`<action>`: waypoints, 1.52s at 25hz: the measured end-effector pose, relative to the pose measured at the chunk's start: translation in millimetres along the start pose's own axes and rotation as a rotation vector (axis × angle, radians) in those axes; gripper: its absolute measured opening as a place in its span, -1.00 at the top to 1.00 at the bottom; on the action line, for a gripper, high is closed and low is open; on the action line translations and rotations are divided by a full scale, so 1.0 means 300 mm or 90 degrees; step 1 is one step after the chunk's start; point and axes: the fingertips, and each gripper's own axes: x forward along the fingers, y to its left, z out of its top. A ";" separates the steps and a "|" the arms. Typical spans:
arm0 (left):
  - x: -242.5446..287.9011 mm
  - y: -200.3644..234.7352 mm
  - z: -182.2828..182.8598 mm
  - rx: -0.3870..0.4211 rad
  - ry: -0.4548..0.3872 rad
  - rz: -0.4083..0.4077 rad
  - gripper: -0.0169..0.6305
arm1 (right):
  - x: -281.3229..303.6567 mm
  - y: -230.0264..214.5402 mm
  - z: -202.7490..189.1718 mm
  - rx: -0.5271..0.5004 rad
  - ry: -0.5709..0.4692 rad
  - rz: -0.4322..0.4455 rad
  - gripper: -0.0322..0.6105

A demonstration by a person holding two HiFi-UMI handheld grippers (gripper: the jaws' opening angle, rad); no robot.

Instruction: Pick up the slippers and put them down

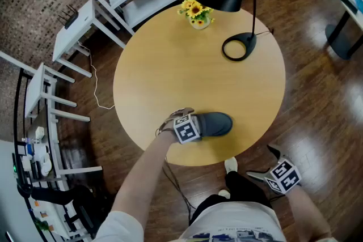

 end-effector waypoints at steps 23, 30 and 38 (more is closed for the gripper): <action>-0.448 -0.707 -0.824 -0.614 -0.233 0.237 -0.68 | 0.174 0.755 -0.079 -0.145 -0.010 0.094 -0.71; -0.203 -1.210 -1.464 -0.931 -0.220 0.246 -0.68 | 0.442 1.212 -0.149 -0.197 0.006 0.125 -0.71; 0.422 -1.158 -1.626 -1.184 -0.264 0.176 -0.68 | 0.870 1.278 -0.215 -0.243 0.075 0.183 -0.65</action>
